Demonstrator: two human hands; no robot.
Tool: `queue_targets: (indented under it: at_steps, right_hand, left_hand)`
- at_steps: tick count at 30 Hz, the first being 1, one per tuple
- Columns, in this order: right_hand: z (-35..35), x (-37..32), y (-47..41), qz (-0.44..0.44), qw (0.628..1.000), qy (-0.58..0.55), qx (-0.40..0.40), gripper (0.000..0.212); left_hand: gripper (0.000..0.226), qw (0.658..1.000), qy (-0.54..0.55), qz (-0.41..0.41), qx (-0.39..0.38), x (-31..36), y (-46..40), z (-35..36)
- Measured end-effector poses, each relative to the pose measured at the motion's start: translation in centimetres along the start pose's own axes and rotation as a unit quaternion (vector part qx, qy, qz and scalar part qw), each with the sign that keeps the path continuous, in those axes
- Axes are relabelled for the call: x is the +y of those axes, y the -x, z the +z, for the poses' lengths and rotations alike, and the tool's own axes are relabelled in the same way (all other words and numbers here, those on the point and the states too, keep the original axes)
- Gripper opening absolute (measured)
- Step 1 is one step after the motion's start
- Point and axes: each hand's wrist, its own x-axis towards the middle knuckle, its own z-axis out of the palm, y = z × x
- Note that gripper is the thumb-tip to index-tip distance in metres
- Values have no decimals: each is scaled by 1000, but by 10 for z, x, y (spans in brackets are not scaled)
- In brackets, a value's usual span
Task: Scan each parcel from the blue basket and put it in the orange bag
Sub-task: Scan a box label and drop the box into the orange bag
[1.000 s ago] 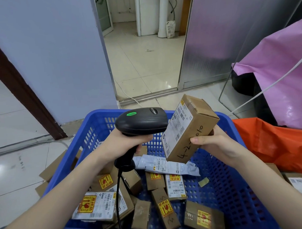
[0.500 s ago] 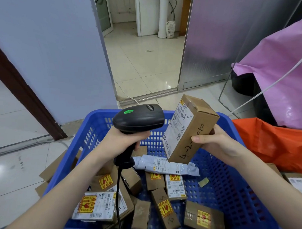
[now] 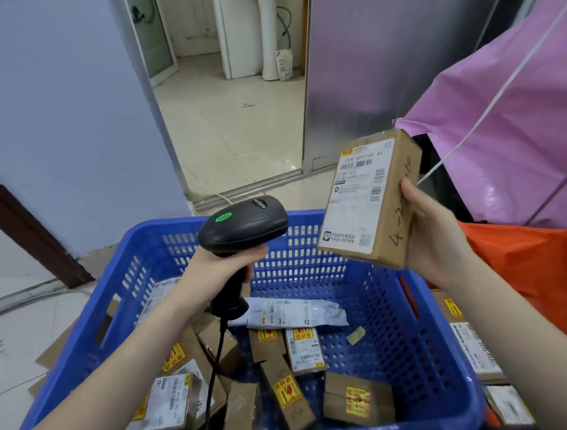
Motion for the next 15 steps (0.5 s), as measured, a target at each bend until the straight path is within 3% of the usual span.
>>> queue_targets:
  at_steps: [2,4,5,8,13,15]
  right_hand:
    - [-8,-16,9,-17,998,-36,38,43]
    - [-19,-31,19,-31,997,-36,60,48]
    - [-27,-37,23,-34,996,-28,74,53]
    - [-53,-49,45,-38,993,-36,105,63]
    - [-108,-54,84,-25,988,-18,148,34]
    - [-132,-52,98,-12,983,-4,182,28]
  left_hand:
    - [17,1000,17,2,-20,3,-5,23]
    - [44,998,46,2,-40,7,-9,50]
    - [48,997,58,2,-51,9,-11,66]
    - [25,994,74,4,-83,18,-14,115]
    - [4,990,61,-18,-126,25,-12,190]
    - [14,988,55,-26,-143,25,-12,215]
